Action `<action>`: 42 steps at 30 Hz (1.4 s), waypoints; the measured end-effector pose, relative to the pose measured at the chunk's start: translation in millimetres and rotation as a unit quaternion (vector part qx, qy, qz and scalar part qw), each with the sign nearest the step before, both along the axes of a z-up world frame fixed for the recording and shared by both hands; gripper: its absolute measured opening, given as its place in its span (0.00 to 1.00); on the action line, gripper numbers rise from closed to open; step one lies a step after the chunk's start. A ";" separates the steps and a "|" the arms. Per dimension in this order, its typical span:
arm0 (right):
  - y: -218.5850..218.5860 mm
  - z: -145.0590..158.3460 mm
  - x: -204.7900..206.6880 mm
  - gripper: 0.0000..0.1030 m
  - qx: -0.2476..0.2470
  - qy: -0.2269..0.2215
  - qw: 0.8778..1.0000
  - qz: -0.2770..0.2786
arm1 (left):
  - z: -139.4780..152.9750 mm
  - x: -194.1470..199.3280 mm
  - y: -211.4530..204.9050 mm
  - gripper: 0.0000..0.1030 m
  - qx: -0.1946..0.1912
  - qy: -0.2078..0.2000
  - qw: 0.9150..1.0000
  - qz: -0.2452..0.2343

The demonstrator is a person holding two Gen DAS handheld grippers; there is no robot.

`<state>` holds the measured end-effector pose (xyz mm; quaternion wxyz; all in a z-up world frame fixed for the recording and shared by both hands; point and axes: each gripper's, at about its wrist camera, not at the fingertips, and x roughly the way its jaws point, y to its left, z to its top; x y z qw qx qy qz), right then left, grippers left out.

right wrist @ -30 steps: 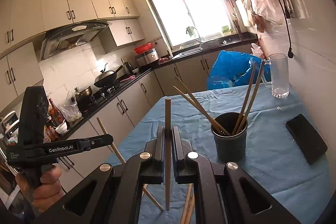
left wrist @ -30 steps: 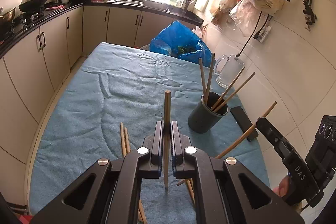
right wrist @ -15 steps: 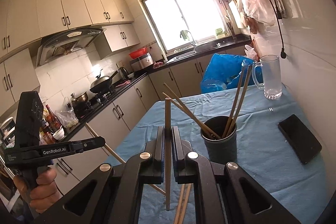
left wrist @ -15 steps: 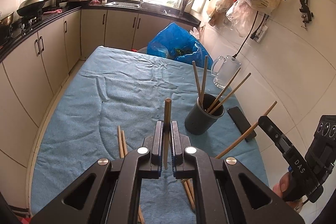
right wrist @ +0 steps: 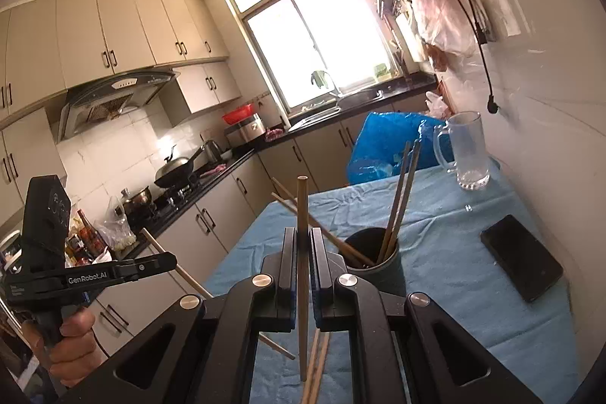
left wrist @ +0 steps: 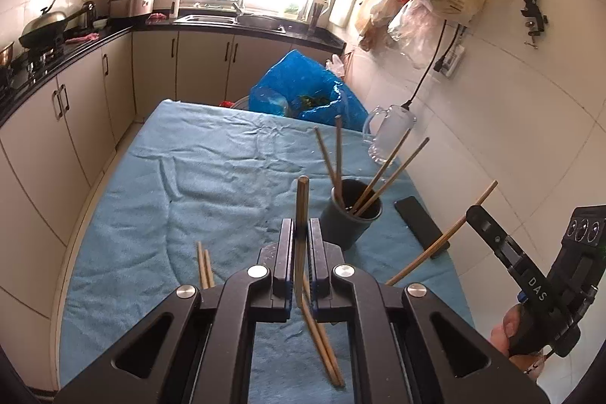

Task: Organize utensils
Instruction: 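Lift both held chopsticks upright and carry them over the black holder cup, then lower both chopsticks into the holder cup and open both tools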

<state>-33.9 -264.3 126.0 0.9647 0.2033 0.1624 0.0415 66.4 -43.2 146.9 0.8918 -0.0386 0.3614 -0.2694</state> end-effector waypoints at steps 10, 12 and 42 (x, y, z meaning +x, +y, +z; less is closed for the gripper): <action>-21.6 21.5 -13.1 0.07 -0.002 -0.027 0.999 -0.030 | 31.2 -3.6 -25.6 0.06 -0.007 -0.021 0.999 -0.030; -27.0 28.8 -14.3 0.07 -0.003 -0.034 0.999 -0.038 | 38.9 -2.0 -32.0 0.06 -0.009 -0.024 0.999 -0.033; -83.8 41.1 87.6 0.07 -0.010 -0.010 0.996 -0.093 | 47.8 98.5 -118.6 0.06 0.008 0.010 0.999 -0.047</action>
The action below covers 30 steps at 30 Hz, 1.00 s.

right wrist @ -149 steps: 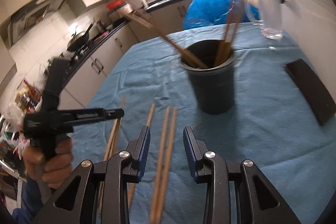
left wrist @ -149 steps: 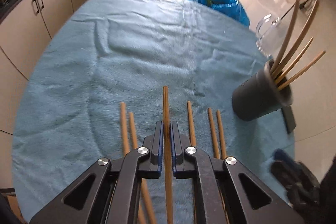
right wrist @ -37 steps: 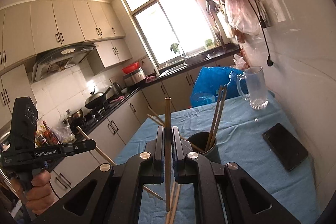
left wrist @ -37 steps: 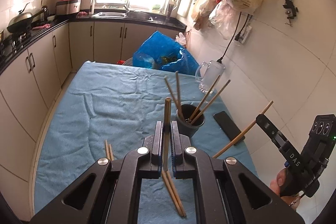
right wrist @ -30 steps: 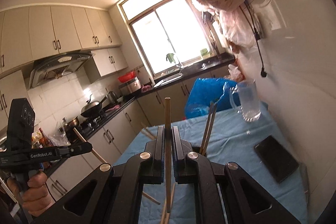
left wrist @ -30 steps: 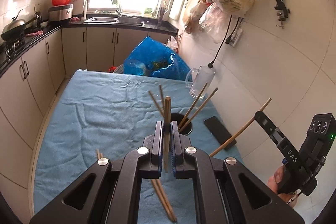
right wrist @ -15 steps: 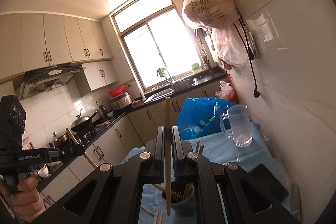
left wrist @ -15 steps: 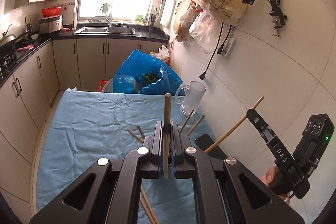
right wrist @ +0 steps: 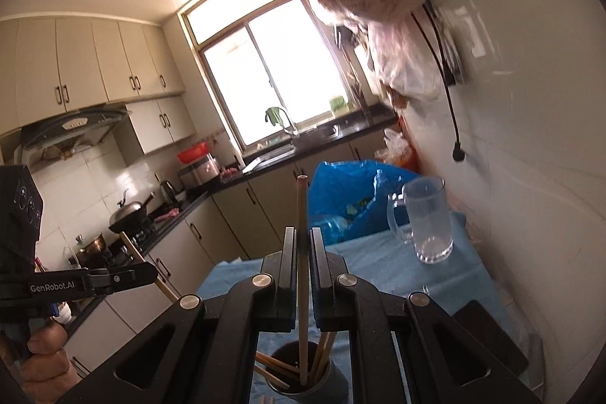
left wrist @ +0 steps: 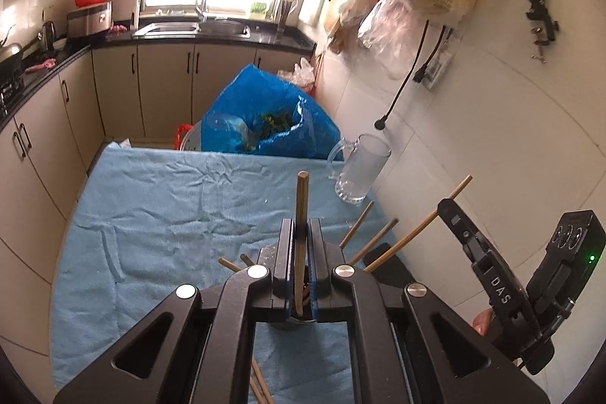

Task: Organize utensils
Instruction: 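Lower both chopsticks into the holder cup and open both tools, then move both open tools back down to the loose chopsticks on the towel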

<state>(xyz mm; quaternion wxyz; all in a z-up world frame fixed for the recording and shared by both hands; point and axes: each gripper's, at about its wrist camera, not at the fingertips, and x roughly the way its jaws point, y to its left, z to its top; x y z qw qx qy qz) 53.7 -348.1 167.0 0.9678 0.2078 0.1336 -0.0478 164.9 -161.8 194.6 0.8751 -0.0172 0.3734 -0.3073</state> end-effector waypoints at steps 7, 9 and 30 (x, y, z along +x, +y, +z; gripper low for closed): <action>-1.9 -28.4 20.0 0.07 0.006 0.043 0.999 0.005 | -21.2 11.2 -5.1 0.06 0.013 0.017 1.000 0.004; -2.3 -33.3 23.9 0.08 0.007 0.052 0.999 0.007 | -22.0 11.0 -5.0 0.06 0.015 0.014 1.000 0.007; 37.8 -60.9 -45.3 0.31 0.020 0.063 0.997 0.041 | -26.3 -53.2 88.2 0.28 -0.010 -0.012 0.999 0.045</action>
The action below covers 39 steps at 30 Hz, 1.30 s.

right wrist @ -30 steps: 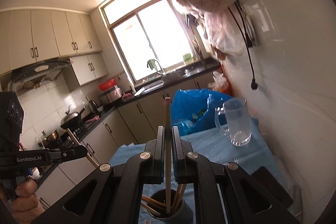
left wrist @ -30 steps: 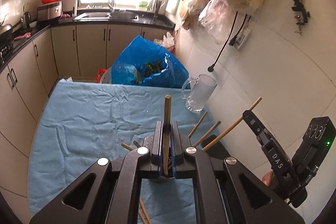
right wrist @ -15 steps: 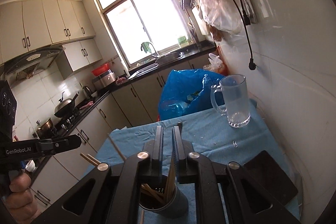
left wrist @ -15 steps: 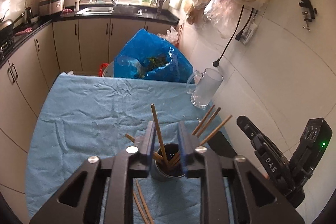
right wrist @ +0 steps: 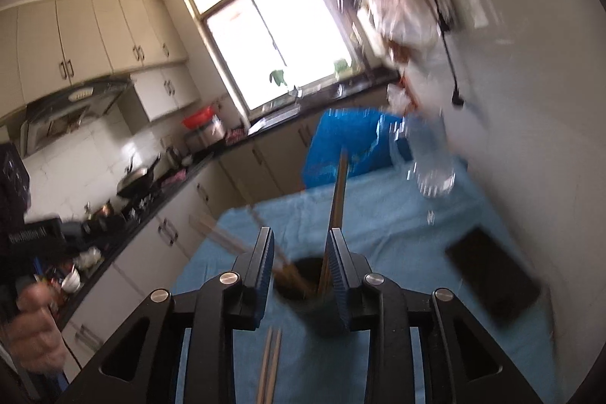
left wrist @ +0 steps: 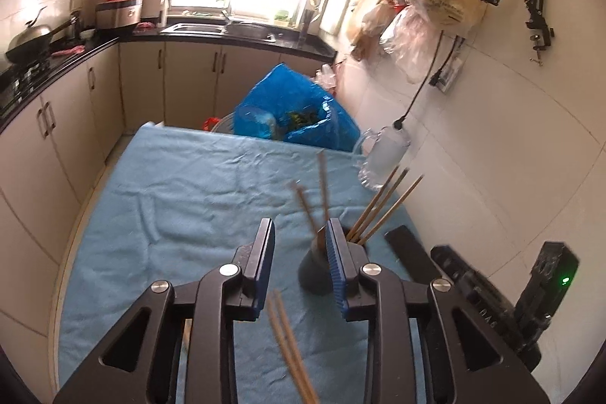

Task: Organize utensils
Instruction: 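Move both open tools back down to the loose chopsticks on the towel, then grasp a chopstick with the left tool while the right tool grasps another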

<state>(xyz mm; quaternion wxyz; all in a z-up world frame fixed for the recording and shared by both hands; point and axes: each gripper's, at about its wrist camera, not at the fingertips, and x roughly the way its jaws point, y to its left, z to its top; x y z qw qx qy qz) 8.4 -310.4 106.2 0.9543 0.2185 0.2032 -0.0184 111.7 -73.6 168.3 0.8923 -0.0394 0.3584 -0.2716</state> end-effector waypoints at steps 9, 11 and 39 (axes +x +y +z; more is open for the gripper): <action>31.2 -83.2 16.9 0.31 0.038 0.113 0.992 0.043 | -119.6 14.4 74.8 0.33 0.042 0.128 0.988 0.074; 37.8 -87.7 18.4 0.31 0.030 0.119 0.991 0.049 | -151.2 26.5 88.4 0.33 0.050 0.171 0.980 0.090; 91.9 -96.5 52.6 0.29 -0.006 0.174 0.974 0.141 | -208.5 53.0 91.9 0.15 0.089 0.215 0.966 0.113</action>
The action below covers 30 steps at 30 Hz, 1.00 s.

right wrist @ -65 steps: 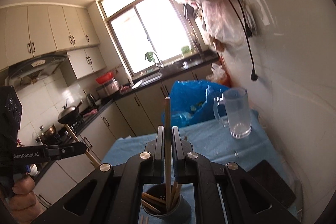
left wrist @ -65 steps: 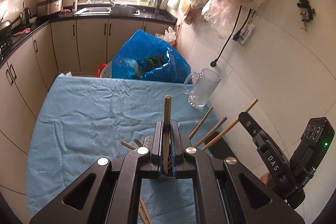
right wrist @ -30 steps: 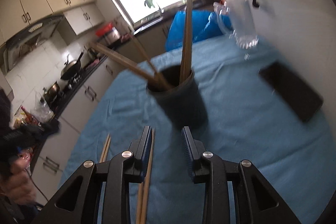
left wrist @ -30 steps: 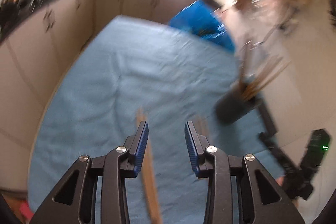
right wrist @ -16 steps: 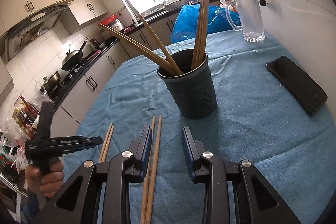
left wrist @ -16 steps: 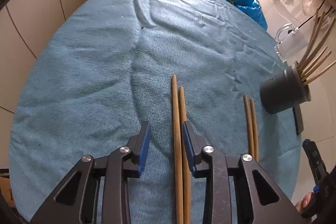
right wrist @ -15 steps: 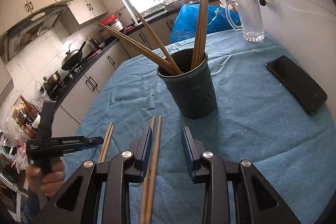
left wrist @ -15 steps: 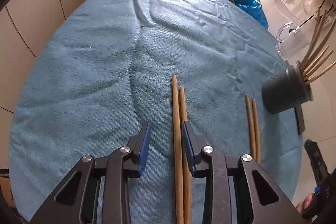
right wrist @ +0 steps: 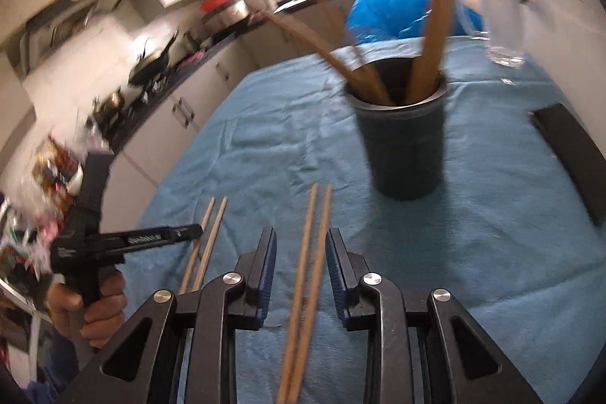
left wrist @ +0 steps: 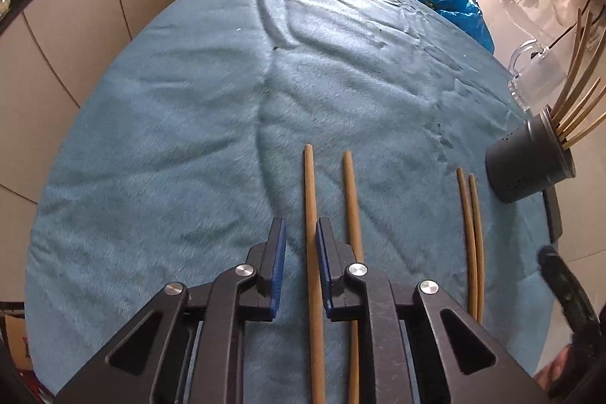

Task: Organize utensils
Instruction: 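Grasp a chopstick with the left tool while the right tool grasps another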

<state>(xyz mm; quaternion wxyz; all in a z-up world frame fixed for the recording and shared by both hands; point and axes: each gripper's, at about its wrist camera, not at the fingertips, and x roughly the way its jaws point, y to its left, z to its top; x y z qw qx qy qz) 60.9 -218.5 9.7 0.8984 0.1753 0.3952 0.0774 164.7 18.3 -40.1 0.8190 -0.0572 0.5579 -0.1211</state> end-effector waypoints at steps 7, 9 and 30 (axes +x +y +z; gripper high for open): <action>37.0 -22.6 41.3 0.20 -0.055 0.044 0.997 0.037 | -0.8 -2.2 5.8 0.14 -0.014 -0.003 1.000 -0.008; 40.2 -28.5 54.4 0.19 -0.073 0.058 0.995 0.031 | -0.8 -2.4 7.1 0.14 -0.019 -0.004 1.000 -0.011; 53.7 -14.0 68.5 0.06 -0.089 0.033 0.995 0.031 | 33.4 -16.0 6.8 0.06 -0.024 -0.058 0.998 -0.019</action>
